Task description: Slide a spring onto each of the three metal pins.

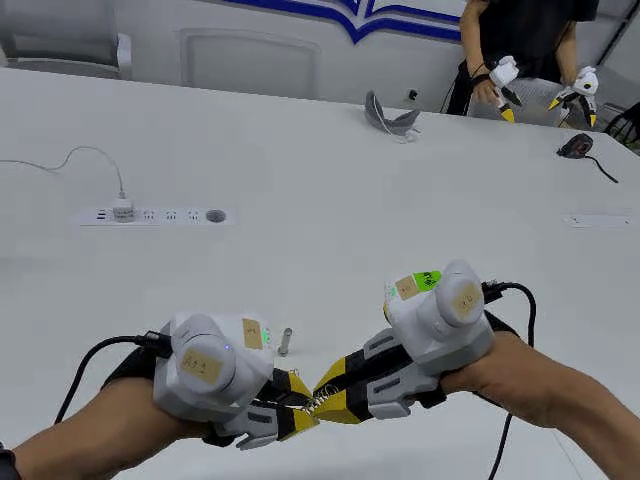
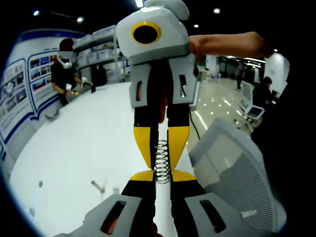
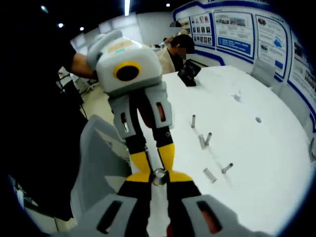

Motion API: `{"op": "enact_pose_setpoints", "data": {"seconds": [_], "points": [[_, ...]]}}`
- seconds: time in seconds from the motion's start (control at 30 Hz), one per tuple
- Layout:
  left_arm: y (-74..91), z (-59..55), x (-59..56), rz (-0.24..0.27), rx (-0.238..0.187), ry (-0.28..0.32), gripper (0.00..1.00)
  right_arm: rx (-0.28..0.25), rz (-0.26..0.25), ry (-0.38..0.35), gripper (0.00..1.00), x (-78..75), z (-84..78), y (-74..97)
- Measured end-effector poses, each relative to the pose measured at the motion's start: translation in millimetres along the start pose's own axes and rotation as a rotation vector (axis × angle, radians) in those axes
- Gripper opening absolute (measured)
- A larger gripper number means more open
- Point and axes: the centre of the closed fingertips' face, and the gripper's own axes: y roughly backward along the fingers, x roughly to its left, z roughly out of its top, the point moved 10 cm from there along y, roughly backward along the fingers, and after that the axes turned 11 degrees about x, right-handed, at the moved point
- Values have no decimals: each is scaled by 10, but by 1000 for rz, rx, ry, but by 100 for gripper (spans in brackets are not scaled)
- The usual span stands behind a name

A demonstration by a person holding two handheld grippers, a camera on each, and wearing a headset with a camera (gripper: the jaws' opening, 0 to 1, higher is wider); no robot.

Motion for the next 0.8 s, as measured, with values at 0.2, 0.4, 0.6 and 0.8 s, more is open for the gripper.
{"op": "enact_pose_setpoints", "data": {"seconds": [0.2, 0.4, 0.6, 0.8], "points": [[-8, -13, 4, -11, -7, -2, 9, -6, -2, -8, 13, 11, -16, 20], [-81, 19, 5, -33, -20, -14, 9, 0, -27, -31, 13, 38, -85, 47], [-141, 22, -9, -58, -33, -23, 10, 13, -43, -44, 13, 75, -135, 52], [-160, -3, -16, -71, -49, -6, 10, 16, -51, -54, 13, 87, -146, 42]]}}
